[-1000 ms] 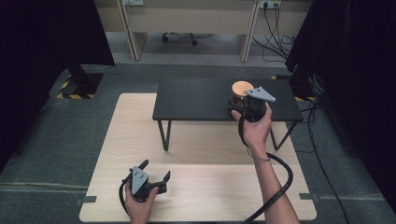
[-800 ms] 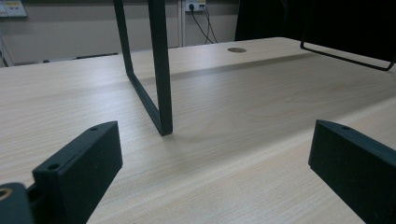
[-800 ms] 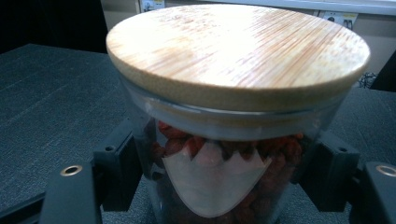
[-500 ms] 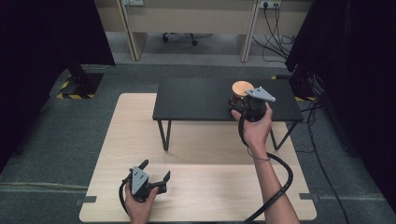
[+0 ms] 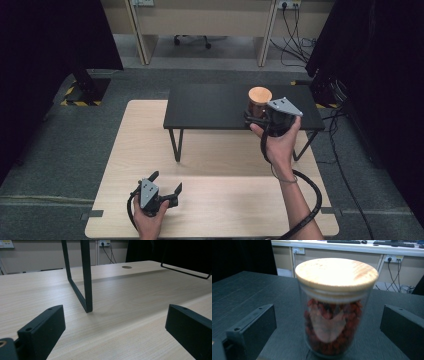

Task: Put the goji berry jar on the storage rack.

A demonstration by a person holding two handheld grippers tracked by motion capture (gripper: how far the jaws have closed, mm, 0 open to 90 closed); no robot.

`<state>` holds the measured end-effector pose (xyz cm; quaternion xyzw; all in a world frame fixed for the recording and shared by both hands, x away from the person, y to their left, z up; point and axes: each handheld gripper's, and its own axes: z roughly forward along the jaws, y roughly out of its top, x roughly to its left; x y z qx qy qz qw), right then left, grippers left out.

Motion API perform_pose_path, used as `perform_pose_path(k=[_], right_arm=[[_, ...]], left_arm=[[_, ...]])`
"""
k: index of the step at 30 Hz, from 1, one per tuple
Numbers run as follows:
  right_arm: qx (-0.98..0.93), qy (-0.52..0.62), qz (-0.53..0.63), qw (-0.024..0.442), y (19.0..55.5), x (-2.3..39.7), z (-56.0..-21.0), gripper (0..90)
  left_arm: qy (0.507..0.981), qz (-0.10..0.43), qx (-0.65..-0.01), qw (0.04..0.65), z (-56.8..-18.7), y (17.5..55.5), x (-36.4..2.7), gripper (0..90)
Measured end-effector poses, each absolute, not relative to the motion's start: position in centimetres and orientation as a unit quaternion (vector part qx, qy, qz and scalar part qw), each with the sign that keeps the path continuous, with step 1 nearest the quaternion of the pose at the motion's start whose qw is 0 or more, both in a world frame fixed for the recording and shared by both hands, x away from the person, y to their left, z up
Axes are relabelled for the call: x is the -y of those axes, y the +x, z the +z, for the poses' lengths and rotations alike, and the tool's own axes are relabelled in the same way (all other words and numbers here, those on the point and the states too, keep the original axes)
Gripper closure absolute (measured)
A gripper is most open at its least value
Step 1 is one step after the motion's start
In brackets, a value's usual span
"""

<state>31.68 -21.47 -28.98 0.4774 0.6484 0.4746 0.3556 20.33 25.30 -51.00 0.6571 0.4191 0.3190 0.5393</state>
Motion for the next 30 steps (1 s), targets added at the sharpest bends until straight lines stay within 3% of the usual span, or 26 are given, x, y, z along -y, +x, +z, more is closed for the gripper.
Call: perform_pose_path(k=[30], right_arm=[[-0.648, 0.443, 0.51, 0.35, 24.6, 24.4, -30.9, 0.5]], left_arm=[[0.656, 0.321, -0.418, 0.541, -51.1, 20.2, -25.3, 2.0]])
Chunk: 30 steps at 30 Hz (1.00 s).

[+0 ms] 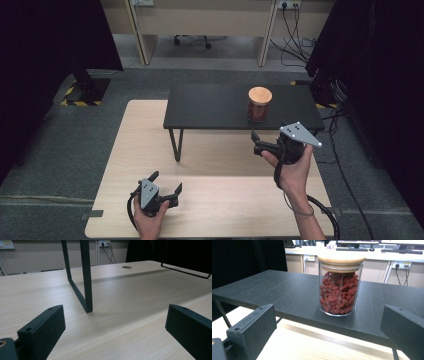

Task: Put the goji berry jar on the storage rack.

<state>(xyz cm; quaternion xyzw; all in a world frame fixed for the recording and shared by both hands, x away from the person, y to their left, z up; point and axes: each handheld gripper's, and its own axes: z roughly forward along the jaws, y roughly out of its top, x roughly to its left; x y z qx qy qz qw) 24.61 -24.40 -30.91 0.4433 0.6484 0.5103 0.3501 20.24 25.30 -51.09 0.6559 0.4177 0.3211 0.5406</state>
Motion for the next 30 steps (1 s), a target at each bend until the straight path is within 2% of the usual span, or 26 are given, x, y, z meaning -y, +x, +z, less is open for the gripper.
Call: perform_pose_path(k=[17, 30], right_arm=[[-0.65, 0.429, 0.515, 0.357, 20.5, 26.2, -32.4, 0.5], [-0.647, 0.456, 0.508, 0.339, 20.0, 27.8, -36.7, 0.4]], left_arm=[[0.656, 0.324, -0.416, 0.541, -51.2, 20.2, -25.2, 2.1], [0.655, 0.325, -0.415, 0.541, -51.2, 20.1, -25.2, 2.0]])
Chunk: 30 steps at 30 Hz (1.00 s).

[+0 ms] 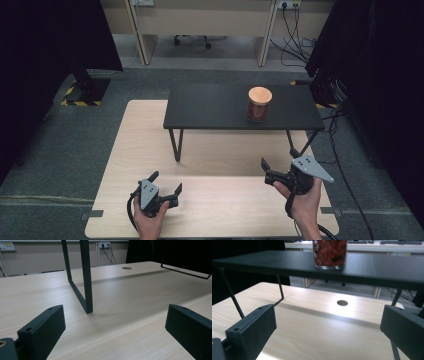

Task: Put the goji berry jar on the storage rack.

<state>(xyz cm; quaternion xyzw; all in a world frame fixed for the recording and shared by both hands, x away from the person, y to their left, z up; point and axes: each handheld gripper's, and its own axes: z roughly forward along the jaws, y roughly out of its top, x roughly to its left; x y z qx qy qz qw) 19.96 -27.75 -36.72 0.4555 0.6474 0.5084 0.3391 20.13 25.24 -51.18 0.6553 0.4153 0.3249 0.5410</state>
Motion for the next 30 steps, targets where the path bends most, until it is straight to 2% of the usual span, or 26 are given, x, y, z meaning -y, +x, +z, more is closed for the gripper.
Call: perform_pose_path(k=[17, 30], right_arm=[[-0.648, 0.47, 0.493, 0.34, 18.5, 29.5, -40.7, 0.5], [-0.667, 0.518, 0.451, 0.29, 18.6, 30.7, -46.0, 1.3]], left_arm=[[0.655, 0.326, -0.414, 0.541, -51.2, 20.0, -25.2, 2.0], [0.654, 0.326, -0.415, 0.542, -51.2, 20.0, -25.2, 2.0]])
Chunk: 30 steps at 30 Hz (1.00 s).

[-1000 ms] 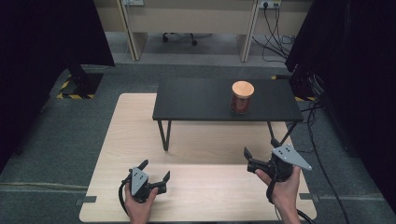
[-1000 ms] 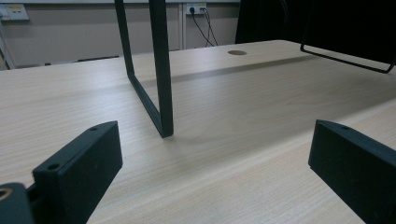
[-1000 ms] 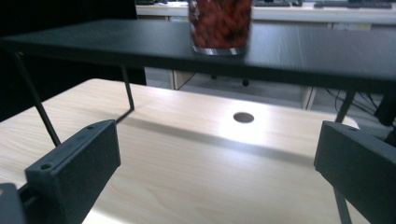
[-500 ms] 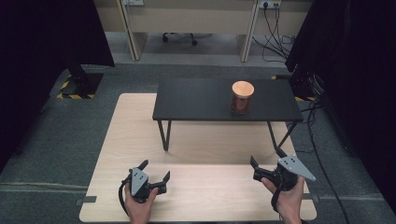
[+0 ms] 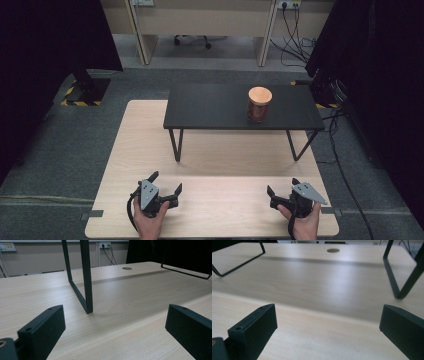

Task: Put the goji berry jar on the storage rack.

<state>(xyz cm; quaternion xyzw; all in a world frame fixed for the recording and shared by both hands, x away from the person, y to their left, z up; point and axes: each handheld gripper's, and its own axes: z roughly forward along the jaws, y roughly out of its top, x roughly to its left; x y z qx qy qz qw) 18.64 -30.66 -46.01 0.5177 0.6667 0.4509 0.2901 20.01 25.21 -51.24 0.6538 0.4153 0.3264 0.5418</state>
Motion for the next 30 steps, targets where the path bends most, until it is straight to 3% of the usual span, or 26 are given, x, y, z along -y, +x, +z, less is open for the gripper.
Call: perform_pose_path(k=[30], right_arm=[[-0.645, 0.535, 0.462, 0.29, 17.7, 31.2, -47.9, 1.4]], left_arm=[[0.656, 0.324, -0.416, 0.54, -51.1, 20.1, -25.2, 2.0]])
